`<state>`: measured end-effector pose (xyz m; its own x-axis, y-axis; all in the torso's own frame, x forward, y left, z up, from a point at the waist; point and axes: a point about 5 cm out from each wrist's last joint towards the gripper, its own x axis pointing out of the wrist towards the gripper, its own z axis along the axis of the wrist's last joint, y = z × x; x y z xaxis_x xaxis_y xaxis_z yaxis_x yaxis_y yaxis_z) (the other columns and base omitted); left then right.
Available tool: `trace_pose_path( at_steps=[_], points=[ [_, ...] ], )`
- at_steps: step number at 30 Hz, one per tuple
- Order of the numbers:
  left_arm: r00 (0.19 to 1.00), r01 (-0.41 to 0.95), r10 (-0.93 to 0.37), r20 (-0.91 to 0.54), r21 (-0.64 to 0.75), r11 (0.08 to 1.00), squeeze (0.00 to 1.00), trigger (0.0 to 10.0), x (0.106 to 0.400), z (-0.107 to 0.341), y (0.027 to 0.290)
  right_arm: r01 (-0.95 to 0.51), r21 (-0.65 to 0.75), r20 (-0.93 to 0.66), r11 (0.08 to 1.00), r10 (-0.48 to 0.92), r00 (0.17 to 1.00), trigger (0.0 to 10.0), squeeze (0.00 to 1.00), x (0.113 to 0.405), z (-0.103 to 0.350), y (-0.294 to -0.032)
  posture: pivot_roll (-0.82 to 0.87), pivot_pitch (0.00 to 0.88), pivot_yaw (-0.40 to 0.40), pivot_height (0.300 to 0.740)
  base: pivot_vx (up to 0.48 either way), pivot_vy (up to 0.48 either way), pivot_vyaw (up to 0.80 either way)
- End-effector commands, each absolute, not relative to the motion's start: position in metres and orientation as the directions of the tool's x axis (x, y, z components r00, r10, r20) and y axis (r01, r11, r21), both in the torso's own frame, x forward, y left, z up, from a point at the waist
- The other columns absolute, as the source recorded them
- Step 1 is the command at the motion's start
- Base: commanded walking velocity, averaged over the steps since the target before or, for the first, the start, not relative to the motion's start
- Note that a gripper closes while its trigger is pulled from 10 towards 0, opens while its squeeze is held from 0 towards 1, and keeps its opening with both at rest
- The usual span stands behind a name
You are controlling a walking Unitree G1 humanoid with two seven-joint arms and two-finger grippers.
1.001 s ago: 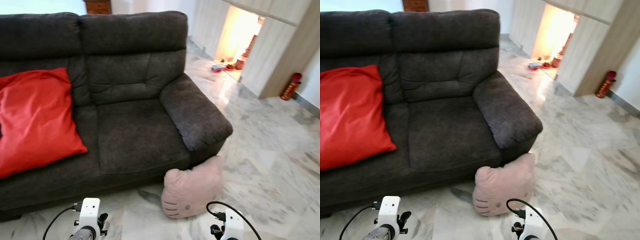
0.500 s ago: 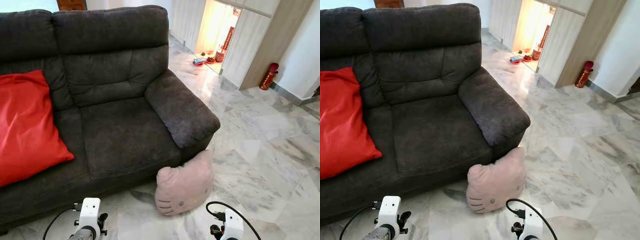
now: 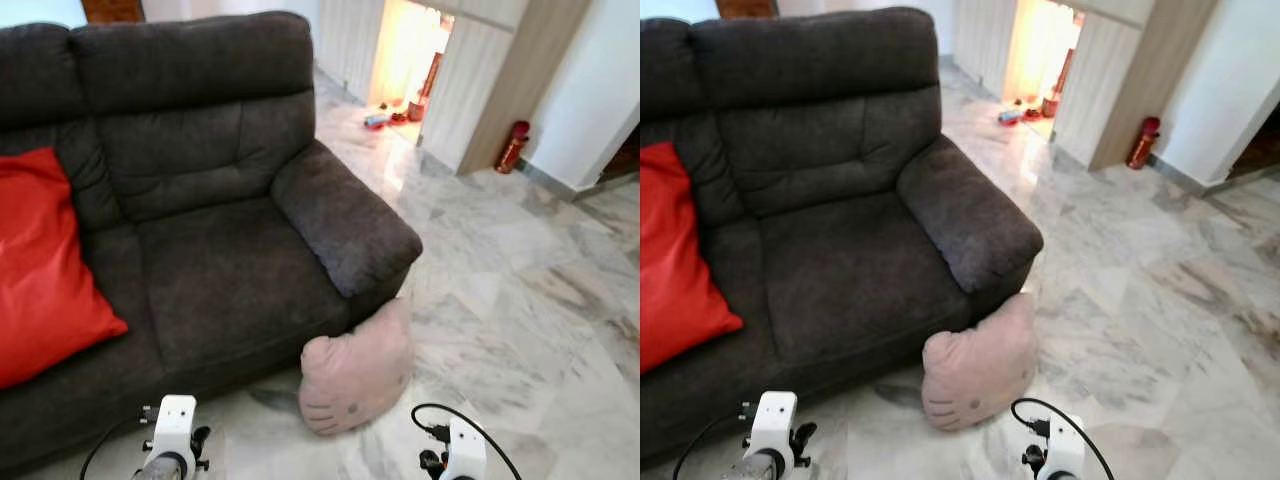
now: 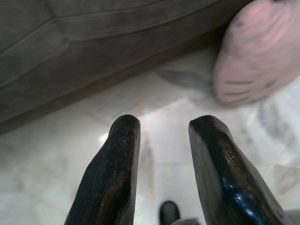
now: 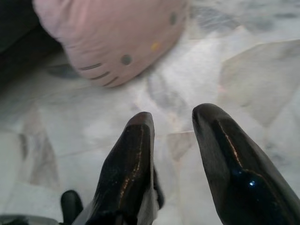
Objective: Move the pillow to the sofa from floor
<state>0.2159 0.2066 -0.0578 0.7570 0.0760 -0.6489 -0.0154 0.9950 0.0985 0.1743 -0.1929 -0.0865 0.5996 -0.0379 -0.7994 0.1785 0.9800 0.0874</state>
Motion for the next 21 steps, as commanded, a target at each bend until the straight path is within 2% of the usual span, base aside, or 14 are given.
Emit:
trace_pose_path(
  at_steps=[1,21],
  points=[
    [0.739,-0.009,0.080,-0.669,0.109,0.994,0.00,10.0,0.2101,-0.0612,0.2099,0.191,0.096,-0.802,0.977,-0.038,0.596,10.0,0.00,0.1735,-0.0873,-0.1905,0.01,0.000,-0.059,0.736,0.000,0.000,-0.76],
    [0.737,-0.005,0.082,-0.671,0.115,0.993,0.00,10.0,0.2109,-0.0601,0.2137,0.201,0.103,-0.802,0.974,-0.038,0.595,10.0,0.00,0.1725,-0.0880,-0.1883,0.01,0.000,-0.046,0.736,0.000,0.000,-0.74]
  ],
)
